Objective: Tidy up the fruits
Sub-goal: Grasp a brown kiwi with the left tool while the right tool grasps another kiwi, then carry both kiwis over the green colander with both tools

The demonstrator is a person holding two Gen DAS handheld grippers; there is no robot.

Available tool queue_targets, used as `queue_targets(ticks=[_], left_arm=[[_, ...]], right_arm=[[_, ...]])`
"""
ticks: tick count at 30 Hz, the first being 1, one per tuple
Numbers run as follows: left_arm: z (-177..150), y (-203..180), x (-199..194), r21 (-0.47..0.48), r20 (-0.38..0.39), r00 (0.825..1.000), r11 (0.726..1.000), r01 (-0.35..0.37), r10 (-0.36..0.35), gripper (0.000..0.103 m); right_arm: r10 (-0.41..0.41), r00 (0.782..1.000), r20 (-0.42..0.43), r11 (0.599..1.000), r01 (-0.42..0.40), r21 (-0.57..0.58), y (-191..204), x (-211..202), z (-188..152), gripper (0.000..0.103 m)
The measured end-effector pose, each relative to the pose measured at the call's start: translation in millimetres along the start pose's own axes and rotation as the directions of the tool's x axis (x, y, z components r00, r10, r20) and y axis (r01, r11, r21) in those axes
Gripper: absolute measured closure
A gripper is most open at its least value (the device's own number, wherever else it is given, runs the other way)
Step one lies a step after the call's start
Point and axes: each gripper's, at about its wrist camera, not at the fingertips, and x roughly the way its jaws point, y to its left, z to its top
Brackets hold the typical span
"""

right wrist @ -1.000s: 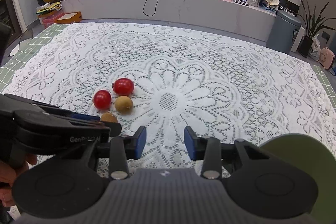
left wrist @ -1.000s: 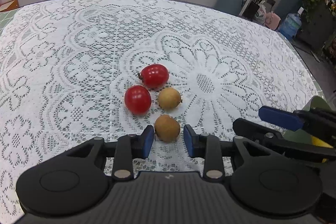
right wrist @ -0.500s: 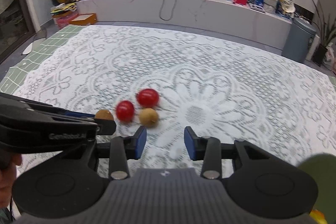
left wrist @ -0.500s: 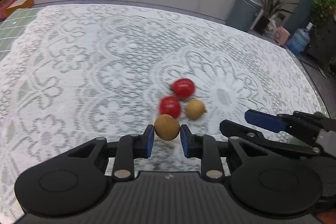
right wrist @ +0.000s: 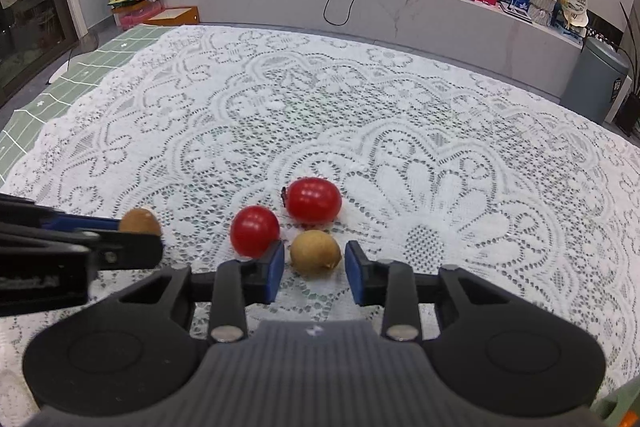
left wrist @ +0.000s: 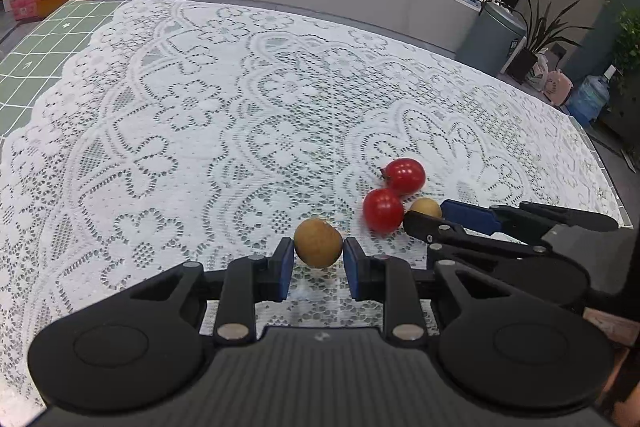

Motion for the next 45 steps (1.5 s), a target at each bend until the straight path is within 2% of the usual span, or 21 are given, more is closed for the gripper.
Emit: queue_targets(ticks=[2, 12, 22, 30, 35, 40, 45], left_arm=[[-1.0, 1.3, -0.2, -0.002, 0.000, 1.000, 1.000, 0.000, 0.000, 0.073], [-4.2, -3.3, -7.3, 0.001, -0.007, 1.000, 1.000, 0.014, -0.014, 0.073], [-13.1, -27.6, -36.6, 0.039, -0.009, 0.998, 0.997, 0.065, -0.064, 0.073], [-18.8, -72.3, -68.8, 0.116, -0.014, 0.989, 0.982, 0.149, -0.149, 0.073], [-31.2, -117.3, -86.5, 0.218, -0.038, 0.975, 0.950, 0.222, -0.219, 0.073], [-50.4, -163.7, -93.9, 0.319, -0.092, 0.954, 0.900, 0.299, -0.284, 0.073], [-68.8, -201.8, -88.0, 0.387, -0.179, 0.926, 0.841, 0.378, -0.334, 0.073]], right_arm=[[0.007, 1.000, -0.006, 1.000, -0.007, 0.005, -1.3, 2.2, -0.9, 0.078], [0.028, 0.999, 0.016, 1.000, -0.028, 0.004, -1.3, -15.4, -3.5, 0.078], [0.044, 0.998, 0.042, 0.998, -0.046, 0.048, -11.7, -85.5, -18.7, 0.078], [0.057, 0.997, 0.061, 0.988, -0.065, 0.140, -45.7, -154.9, -45.5, 0.078], [0.034, 0.996, 0.078, 0.981, -0.048, 0.188, -68.3, -192.2, -68.6, 0.078], [0.002, 0.998, 0.062, 0.966, -0.018, 0.259, -97.7, -217.0, -97.4, 0.078], [-0.016, 0.999, 0.032, 0.937, 0.004, 0.349, -127.0, -229.0, -128.3, 0.078]])
